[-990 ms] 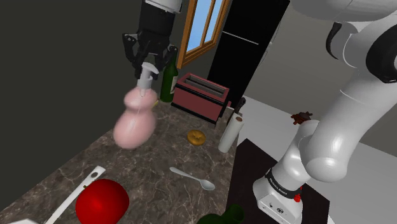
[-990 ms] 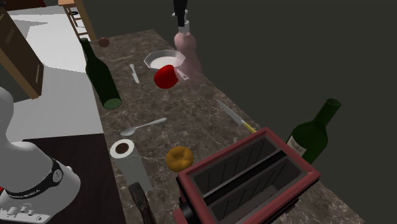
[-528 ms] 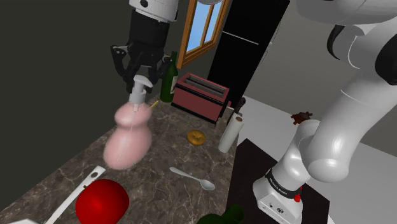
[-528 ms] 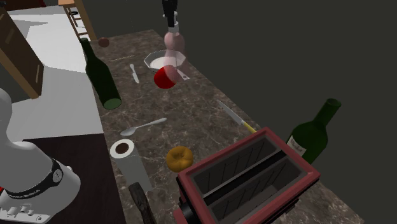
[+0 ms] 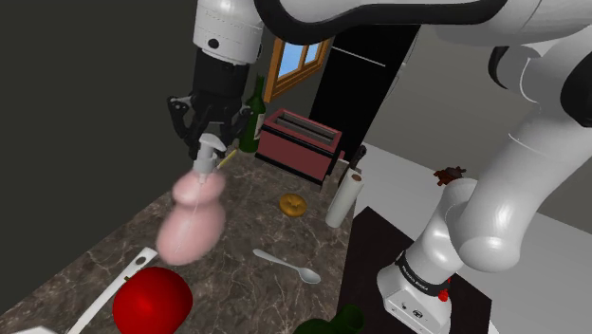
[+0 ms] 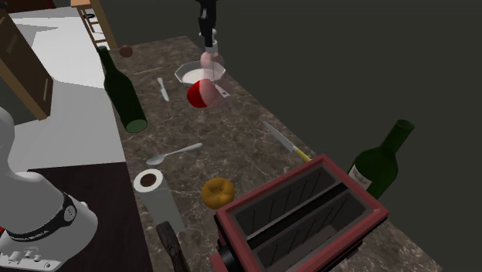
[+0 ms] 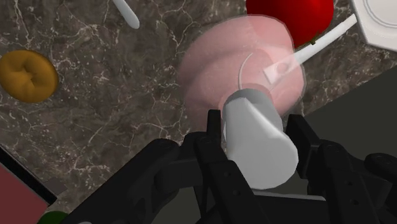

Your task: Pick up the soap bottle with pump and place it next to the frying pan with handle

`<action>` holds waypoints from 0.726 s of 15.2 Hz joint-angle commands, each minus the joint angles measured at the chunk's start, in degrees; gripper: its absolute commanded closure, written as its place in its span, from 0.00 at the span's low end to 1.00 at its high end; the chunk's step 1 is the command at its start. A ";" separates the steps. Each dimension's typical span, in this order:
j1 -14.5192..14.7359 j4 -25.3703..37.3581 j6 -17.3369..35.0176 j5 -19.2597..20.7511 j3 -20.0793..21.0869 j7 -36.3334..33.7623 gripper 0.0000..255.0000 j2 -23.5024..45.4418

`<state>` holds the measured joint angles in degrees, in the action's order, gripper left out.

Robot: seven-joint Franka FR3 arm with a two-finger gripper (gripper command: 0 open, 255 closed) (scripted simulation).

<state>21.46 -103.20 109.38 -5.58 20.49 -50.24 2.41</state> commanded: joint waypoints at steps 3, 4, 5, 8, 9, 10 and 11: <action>0.05 -2.64 3.11 0.04 0.03 0.20 1.00 0.38; 0.06 -3.27 3.86 0.06 0.04 0.24 1.00 0.50; 0.08 -3.90 4.60 0.08 0.05 0.29 1.00 0.63; 0.14 -5.69 6.83 0.17 0.07 0.39 1.00 1.09; 0.15 -6.25 7.57 0.20 0.07 0.41 1.00 1.27; 0.17 -6.81 8.31 0.25 0.08 0.44 1.00 1.46; 0.20 -7.50 9.24 0.31 0.09 0.46 1.00 1.73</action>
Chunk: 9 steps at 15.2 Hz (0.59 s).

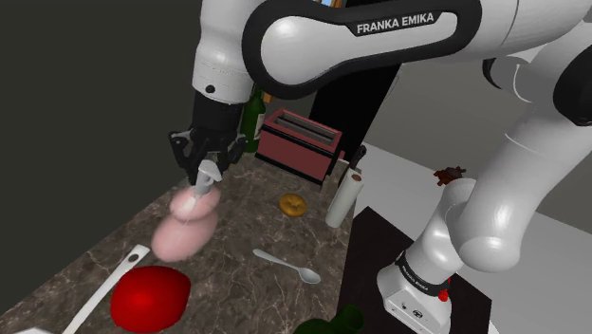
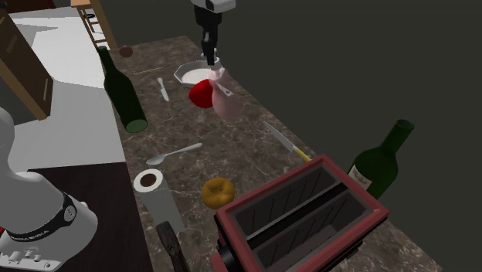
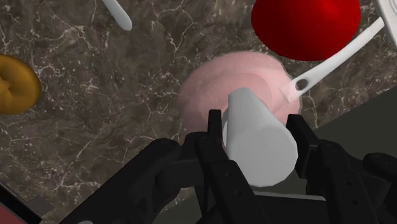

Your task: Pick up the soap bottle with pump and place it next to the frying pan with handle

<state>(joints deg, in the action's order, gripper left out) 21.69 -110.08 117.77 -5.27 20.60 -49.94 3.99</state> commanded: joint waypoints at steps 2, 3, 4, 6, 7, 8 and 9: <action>-0.02 -0.62 0.85 0.00 -0.02 0.16 1.00 0.15; -0.02 -0.62 0.85 0.00 -0.02 0.16 1.00 0.15; -0.02 -0.62 0.85 0.00 -0.02 0.16 1.00 0.15; -0.02 -0.62 0.85 0.00 -0.02 0.16 1.00 0.15; -0.02 -0.62 0.85 0.00 -0.02 0.16 1.00 0.15; -0.02 -0.62 0.85 0.00 -0.02 0.16 1.00 0.15; -0.03 -0.60 0.85 0.01 -0.03 0.17 0.00 0.16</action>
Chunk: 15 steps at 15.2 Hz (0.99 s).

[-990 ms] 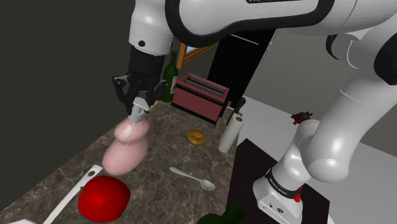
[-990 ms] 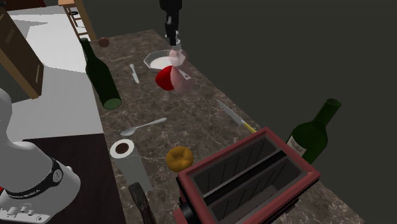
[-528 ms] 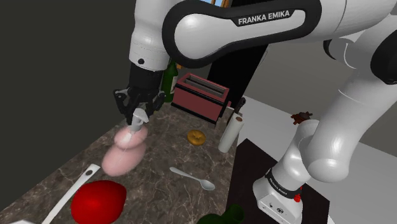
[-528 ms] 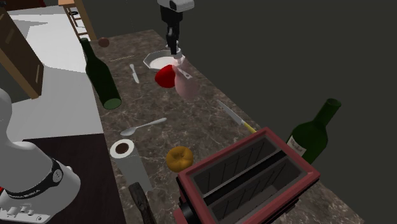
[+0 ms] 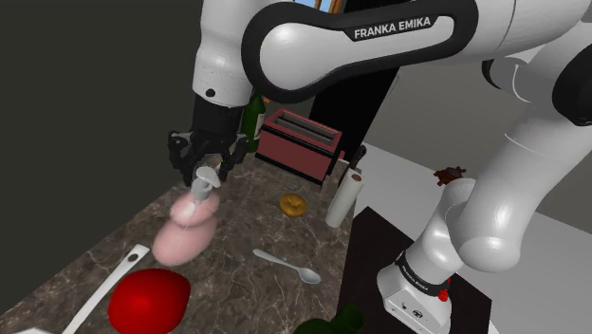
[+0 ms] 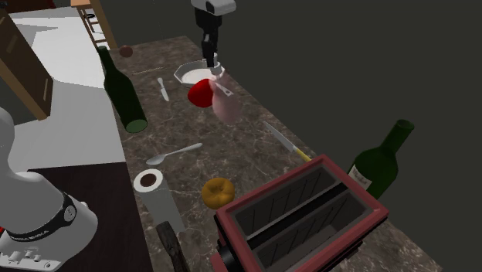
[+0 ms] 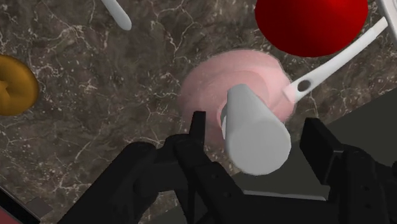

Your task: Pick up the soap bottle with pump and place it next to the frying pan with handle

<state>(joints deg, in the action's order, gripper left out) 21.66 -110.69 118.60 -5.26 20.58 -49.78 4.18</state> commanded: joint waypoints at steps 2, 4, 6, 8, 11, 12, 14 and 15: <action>0.00 0.03 0.00 0.00 0.00 0.00 0.00 -0.02; 0.00 0.03 0.00 0.00 0.00 0.00 0.00 -0.03; -0.15 1.16 -1.79 -0.21 -0.08 0.15 0.00 -0.71; -0.42 3.73 -5.44 -0.51 -0.27 0.37 0.00 -1.82; -0.52 4.82 -6.89 -0.60 -0.35 0.43 0.00 -2.18; -0.52 4.83 -6.89 -0.60 -0.35 0.43 0.00 -2.17; -0.52 4.83 -6.89 -0.60 -0.35 0.43 0.00 -2.17; -0.52 4.83 -6.89 -0.60 -0.35 0.43 0.00 -2.17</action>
<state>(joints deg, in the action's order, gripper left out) 21.14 -105.87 111.74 -5.86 20.22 -49.35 2.01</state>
